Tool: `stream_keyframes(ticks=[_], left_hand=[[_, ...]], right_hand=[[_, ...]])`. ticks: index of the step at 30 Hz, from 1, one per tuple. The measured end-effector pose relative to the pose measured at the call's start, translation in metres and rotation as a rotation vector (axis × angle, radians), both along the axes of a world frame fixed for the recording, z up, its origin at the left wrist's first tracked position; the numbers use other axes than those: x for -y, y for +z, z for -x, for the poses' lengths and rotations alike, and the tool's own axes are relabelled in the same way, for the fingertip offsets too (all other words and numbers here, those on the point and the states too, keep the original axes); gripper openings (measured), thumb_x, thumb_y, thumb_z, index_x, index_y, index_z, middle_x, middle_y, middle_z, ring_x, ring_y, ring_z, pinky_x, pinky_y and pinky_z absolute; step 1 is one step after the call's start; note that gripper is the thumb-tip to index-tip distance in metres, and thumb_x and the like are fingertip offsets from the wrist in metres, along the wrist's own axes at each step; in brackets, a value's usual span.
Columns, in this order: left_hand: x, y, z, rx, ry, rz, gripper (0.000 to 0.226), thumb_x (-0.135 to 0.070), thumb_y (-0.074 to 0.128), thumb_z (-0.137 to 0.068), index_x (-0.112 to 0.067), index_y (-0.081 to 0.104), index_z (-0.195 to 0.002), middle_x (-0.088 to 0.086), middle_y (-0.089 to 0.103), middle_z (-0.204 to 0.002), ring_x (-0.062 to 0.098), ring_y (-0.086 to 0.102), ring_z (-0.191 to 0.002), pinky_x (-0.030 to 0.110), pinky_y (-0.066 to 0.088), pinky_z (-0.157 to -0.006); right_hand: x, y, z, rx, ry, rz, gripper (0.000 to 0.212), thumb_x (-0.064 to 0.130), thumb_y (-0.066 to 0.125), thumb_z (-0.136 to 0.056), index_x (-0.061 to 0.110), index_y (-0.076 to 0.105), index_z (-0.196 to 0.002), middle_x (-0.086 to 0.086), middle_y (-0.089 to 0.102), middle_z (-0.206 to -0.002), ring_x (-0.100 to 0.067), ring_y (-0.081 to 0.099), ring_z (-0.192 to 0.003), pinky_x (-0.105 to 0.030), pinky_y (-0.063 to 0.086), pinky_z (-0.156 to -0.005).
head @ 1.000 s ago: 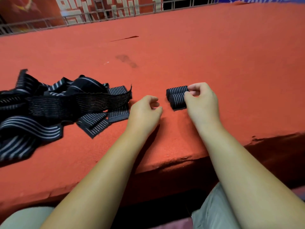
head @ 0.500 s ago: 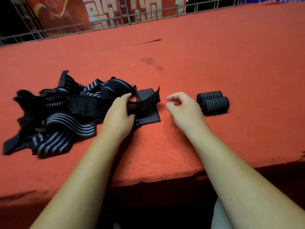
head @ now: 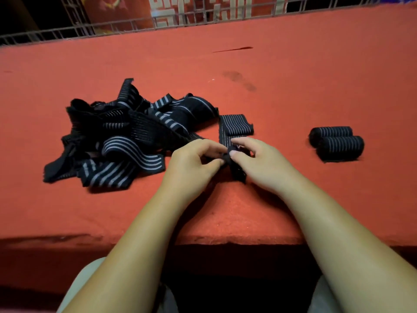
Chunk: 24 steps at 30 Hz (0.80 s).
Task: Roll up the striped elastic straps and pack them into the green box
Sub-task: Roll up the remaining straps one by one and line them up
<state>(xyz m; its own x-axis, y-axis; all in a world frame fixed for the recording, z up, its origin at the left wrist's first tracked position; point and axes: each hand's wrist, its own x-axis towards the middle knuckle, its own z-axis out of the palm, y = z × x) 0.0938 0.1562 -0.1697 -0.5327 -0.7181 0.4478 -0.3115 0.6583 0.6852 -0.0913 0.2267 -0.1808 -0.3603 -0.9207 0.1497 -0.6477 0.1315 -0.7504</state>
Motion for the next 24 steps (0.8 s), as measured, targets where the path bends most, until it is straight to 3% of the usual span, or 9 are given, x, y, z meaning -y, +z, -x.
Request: stream_keyframes(ticks=[4,8,11,13,15,17,19,22,24], left_hand=[[0.002,0.003,-0.019,0.131,0.03,-0.067,0.045,-0.003,0.071,-0.089,-0.028,0.074,-0.127,-0.019,0.078,-0.11,-0.01,0.068,-0.106,0.014,0.049,-0.101],[0.007,0.0,-0.032,0.172,0.133,-0.022,0.042,-0.004,0.061,-0.093,-0.026,0.076,-0.126,-0.015,0.075,-0.125,0.001,0.065,-0.119,0.022,0.047,-0.109],[0.019,0.001,-0.044,0.04,0.3,-0.093,0.036,-0.01,0.058,-0.097,-0.031,0.082,-0.114,-0.018,0.08,-0.109,0.002,0.072,-0.1,0.027,0.055,-0.099],[0.028,0.002,-0.051,-0.1,0.338,-0.132,0.024,-0.019,0.065,-0.098,-0.032,0.082,-0.109,-0.018,0.08,-0.097,0.0,0.074,-0.09,0.034,0.061,-0.089],[0.035,0.006,-0.055,-0.214,0.399,-0.161,0.014,-0.024,0.076,-0.096,-0.03,0.081,-0.108,-0.016,0.08,-0.095,-0.005,0.073,-0.086,0.03,0.062,-0.084],[0.044,0.007,-0.058,-0.204,0.474,-0.167,0.02,-0.027,0.085,-0.089,-0.028,0.079,-0.108,-0.012,0.076,-0.098,-0.004,0.07,-0.087,0.018,0.055,-0.079],[0.05,0.003,-0.061,-0.126,0.533,-0.206,0.035,-0.029,0.091,-0.079,-0.031,0.075,-0.11,-0.004,0.069,-0.109,0.005,0.068,-0.094,0.023,0.056,-0.081],[0.048,0.004,-0.061,-0.156,0.495,-0.382,0.054,-0.019,0.081,-0.072,-0.035,0.058,-0.117,0.0,0.059,-0.122,0.03,0.076,-0.092,0.048,0.067,-0.062],[0.042,0.01,-0.061,-0.233,0.44,-0.494,0.062,-0.004,0.075,-0.082,-0.031,0.049,-0.131,-0.001,0.062,-0.123,0.032,0.077,-0.084,0.049,0.065,-0.053]], right_hand=[[-0.003,-0.002,0.0,-0.136,-0.012,-0.034,0.046,0.023,0.065,-0.097,0.028,0.065,-0.144,0.001,0.066,-0.132,-0.019,0.06,-0.125,-0.021,0.036,-0.096],[-0.01,0.0,-0.003,-0.082,-0.063,0.017,0.039,0.007,0.065,-0.09,0.029,0.075,-0.12,0.01,0.069,-0.111,-0.016,0.064,-0.106,-0.022,0.039,-0.085],[-0.015,0.001,-0.006,0.057,-0.056,0.035,0.027,0.01,0.065,-0.093,0.031,0.076,-0.106,0.014,0.076,-0.104,-0.009,0.069,-0.097,-0.025,0.048,-0.083],[-0.02,0.003,-0.008,0.027,0.006,0.022,0.028,0.01,0.063,-0.095,0.033,0.076,-0.105,0.016,0.076,-0.101,-0.004,0.066,-0.089,-0.02,0.046,-0.076],[-0.024,0.004,-0.011,0.001,0.069,0.0,0.028,0.011,0.063,-0.096,0.035,0.076,-0.103,0.019,0.076,-0.098,-0.001,0.065,-0.083,-0.013,0.044,-0.07],[-0.027,0.005,-0.013,0.011,0.099,-0.029,0.028,0.013,0.063,-0.097,0.037,0.076,-0.104,0.019,0.075,-0.096,0.0,0.064,-0.073,-0.015,0.044,-0.067],[-0.029,0.005,-0.015,0.003,0.135,-0.061,0.031,0.011,0.062,-0.097,0.037,0.074,-0.108,0.016,0.073,-0.095,0.003,0.059,-0.065,-0.016,0.042,-0.066],[-0.03,0.011,-0.019,-0.049,0.181,-0.101,0.044,0.006,0.062,-0.091,0.04,0.071,-0.117,0.015,0.071,-0.103,0.005,0.061,-0.081,-0.012,0.042,-0.074],[-0.028,0.012,-0.022,-0.112,0.167,-0.115,0.047,0.01,0.066,-0.09,0.037,0.068,-0.128,0.014,0.067,-0.116,0.001,0.063,-0.104,-0.012,0.041,-0.086]])
